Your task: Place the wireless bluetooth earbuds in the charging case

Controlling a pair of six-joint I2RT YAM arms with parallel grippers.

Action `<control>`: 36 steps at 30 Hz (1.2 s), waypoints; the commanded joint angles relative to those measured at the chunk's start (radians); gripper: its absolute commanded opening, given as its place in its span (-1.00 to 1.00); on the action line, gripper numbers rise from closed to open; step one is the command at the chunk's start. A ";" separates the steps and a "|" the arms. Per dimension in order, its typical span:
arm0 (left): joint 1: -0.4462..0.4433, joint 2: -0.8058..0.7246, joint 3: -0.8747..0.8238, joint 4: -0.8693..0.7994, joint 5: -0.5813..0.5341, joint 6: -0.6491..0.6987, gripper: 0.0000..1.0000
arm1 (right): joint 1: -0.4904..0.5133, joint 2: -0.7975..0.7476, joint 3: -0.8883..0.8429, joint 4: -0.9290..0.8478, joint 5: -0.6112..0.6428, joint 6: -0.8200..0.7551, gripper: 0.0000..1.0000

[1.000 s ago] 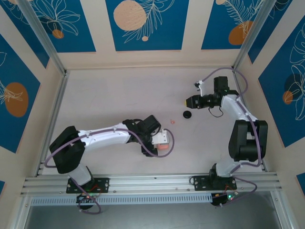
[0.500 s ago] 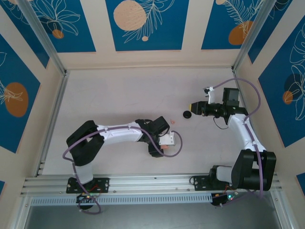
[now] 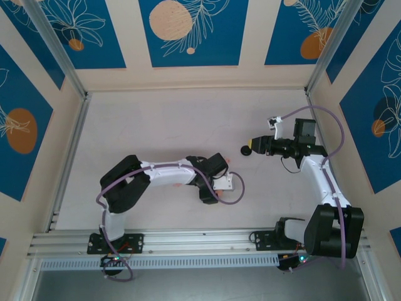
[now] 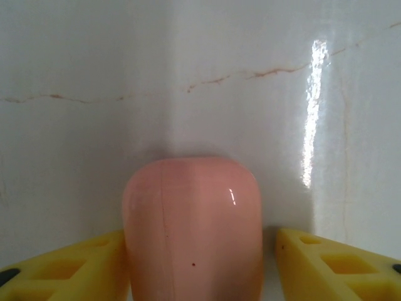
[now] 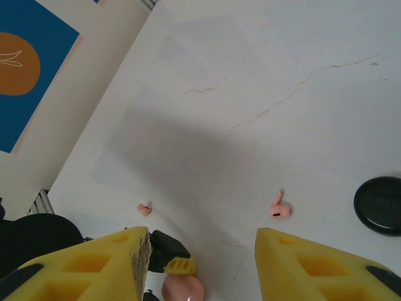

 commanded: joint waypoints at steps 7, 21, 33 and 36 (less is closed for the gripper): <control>-0.006 0.028 0.013 -0.020 -0.045 0.034 -0.16 | -0.005 -0.043 -0.010 -0.024 -0.052 0.018 -0.08; 0.015 -0.178 -0.162 0.146 0.009 0.099 -0.32 | 0.006 0.046 -0.015 -0.178 -0.094 0.226 -0.08; 0.058 -0.405 -0.356 0.321 0.125 0.062 -0.34 | 0.242 0.094 -0.039 -0.200 -0.196 0.300 -0.06; 0.067 -0.436 -0.385 0.344 0.128 0.055 -0.34 | 0.280 0.105 -0.057 -0.193 -0.226 0.311 -0.05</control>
